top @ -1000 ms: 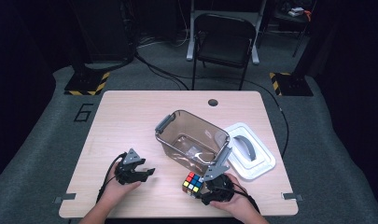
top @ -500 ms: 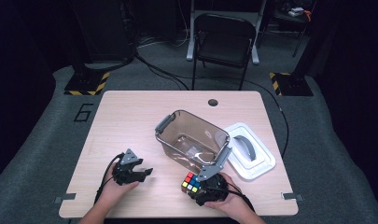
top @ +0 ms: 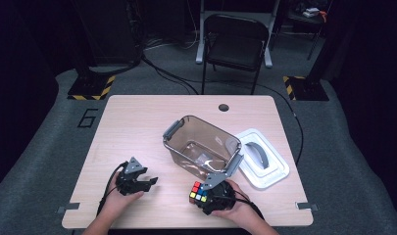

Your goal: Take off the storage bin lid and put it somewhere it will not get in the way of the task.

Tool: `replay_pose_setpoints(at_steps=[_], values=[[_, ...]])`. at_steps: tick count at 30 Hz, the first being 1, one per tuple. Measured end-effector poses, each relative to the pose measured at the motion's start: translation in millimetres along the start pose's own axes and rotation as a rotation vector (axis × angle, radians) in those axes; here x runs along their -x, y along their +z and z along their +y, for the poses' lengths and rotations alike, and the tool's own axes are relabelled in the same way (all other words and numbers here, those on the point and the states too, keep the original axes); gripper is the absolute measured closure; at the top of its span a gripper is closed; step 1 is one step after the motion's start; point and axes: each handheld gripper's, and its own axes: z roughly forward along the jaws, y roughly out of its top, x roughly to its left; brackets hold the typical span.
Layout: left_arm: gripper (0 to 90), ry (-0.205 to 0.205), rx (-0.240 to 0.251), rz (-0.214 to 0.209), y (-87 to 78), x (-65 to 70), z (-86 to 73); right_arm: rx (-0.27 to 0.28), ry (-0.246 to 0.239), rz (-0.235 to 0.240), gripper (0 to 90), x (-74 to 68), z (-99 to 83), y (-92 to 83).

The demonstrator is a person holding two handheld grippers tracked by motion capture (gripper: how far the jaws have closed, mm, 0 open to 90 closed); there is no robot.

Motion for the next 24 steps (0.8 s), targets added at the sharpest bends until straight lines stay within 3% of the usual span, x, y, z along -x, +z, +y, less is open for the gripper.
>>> replay_pose_setpoints(at_steps=[2, 7, 12, 18, 24], values=[[38.1, 0.012, -0.021, 0.001, -1.4, -2.0, -0.1, -0.003, -0.011, 0.007, 32.6, 0.6, 0.3, -0.2], [37.4, 0.006, -0.008, 0.016, 1.0, -2.9, -2.4, -0.007, -0.003, 0.031, 33.3, 0.7, 0.6, -0.5], [36.6, 0.023, -0.039, 0.016, 1.1, -5.1, -2.7, -0.014, -0.007, 0.032, 33.6, 1.0, 0.3, -2.0], [35.3, 0.005, -0.038, 0.016, 4.3, -6.2, -5.5, -0.012, 0.025, 0.044, 33.7, 1.4, -0.2, -3.2], [33.9, 0.009, -0.045, 0.027, 6.3, -7.5, -7.2, -0.022, 0.01, 0.054, 33.8, 2.0, -0.2, -5.6]])
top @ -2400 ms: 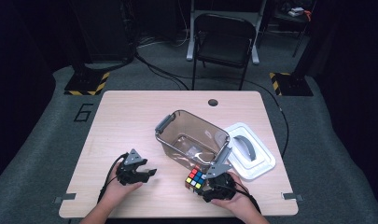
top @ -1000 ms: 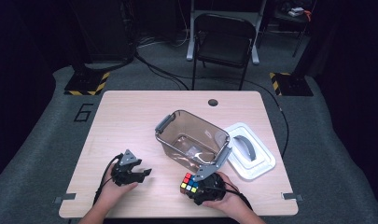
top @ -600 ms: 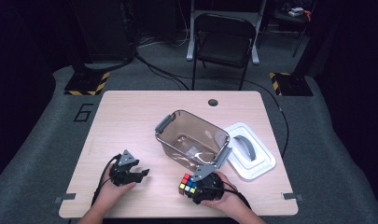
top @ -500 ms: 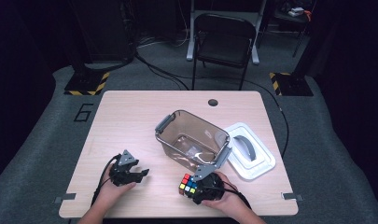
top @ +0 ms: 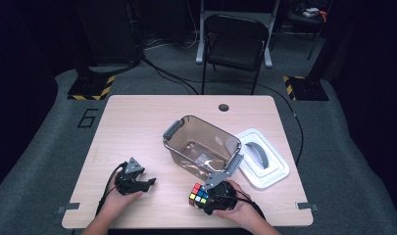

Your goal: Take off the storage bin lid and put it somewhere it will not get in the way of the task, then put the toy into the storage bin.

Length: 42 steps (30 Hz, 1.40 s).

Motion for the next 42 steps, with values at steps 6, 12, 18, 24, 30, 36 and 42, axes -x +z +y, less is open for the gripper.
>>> replay_pose_setpoints(at_steps=[6, 12, 18, 24, 30, 36, 42], values=[[32.5, -0.004, 0.005, 0.006, 1.5, -1.5, -1.0, 0.013, 0.013, -0.006, 33.9, -1.0, 1.0, -2.8], [30.5, -0.002, 0.01, 0.004, 1.6, -3.2, -2.1, 0.022, 0.017, 0.0, 33.9, -1.3, 3.5, -6.9], [28.8, -0.013, 0.035, 0.009, 3.1, -2.2, -4.3, 0.03, 0.023, 0.021, 33.9, -2.9, 8.8, -12.4], [27.1, -0.003, 0.047, 0.003, 3.6, -3.8, -5.9, 0.027, 0.01, 0.028, 33.9, -5.1, 12.7, -16.3], [26.7, -0.009, 0.049, 0.002, 3.9, -3.5, -5.9, 0.031, 0.007, 0.035, 33.9, -10.3, 14.6, -20.8], [24.8, -0.01, 0.046, 0.004, 4.1, -3.2, -5.8, 0.029, 0.006, 0.046, 34.0, -13.9, 18.8, -29.6], [24.5, -0.011, 0.044, 0.004, 4.1, -3.1, -5.8, 0.03, 0.013, 0.056, 33.9, -14.8, 22.6, -39.5]])
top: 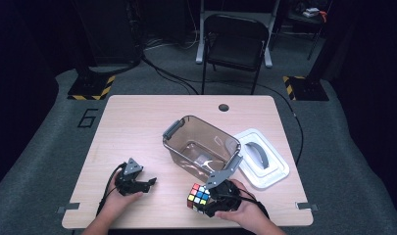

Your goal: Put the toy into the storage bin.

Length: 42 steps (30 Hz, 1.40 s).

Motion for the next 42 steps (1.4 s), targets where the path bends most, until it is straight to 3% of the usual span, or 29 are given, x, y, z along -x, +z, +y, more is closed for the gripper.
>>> replay_pose_setpoints(at_steps=[24, 35, 42], values=[[24.3, 0.004, 0.004, 0.008, 0.3, 0.1, 0.1, 0.004, 0.005, 0.033, 34.0, -3.9, 29.5, -38.0], [24.3, 0.002, 0.001, 0.006, 0.2, 0.1, 0.3, 0.011, -0.009, 0.028, 33.9, 5.9, 50.0, -54.1], [24.3, 0.007, -0.003, 0.006, 0.0, -0.2, 0.4, 0.018, 0.005, 0.023, 34.0, 13.8, 61.4, -61.5]])
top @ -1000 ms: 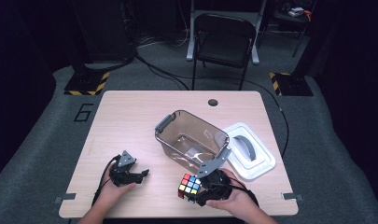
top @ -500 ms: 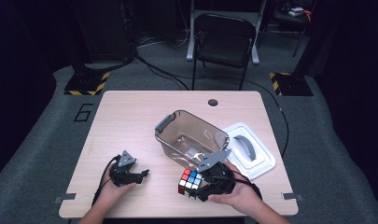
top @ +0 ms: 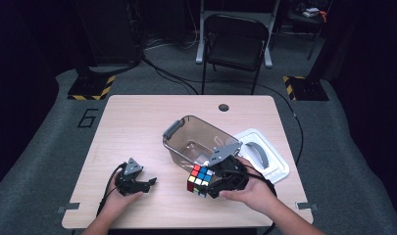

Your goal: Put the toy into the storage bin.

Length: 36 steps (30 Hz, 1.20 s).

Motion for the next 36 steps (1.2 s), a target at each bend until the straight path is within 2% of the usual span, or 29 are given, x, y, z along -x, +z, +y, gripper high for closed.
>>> replay_pose_setpoints(at_steps=[9, 12, 19, 36], values=[[24.3, -0.002, 0.001, 0.0, 0.1, 0.1, 0.0, 0.007, -0.016, -0.027, 34.0, 10.5, 17.3, -8.0], [24.3, -0.004, 0.001, -0.001, 0.1, 0.3, -0.1, 0.012, 0.0, -0.039, 34.0, 15.2, 23.2, -10.0], [24.3, -0.002, 0.001, 0.0, 0.1, 0.2, -0.1, 0.013, -0.002, -0.068, 34.0, 25.9, 35.6, -13.8], [24.3, -0.003, 0.002, -0.001, 0.1, 0.2, -0.1, 0.016, 0.033, -0.132, 33.9, 58.4, 62.7, -4.0]])
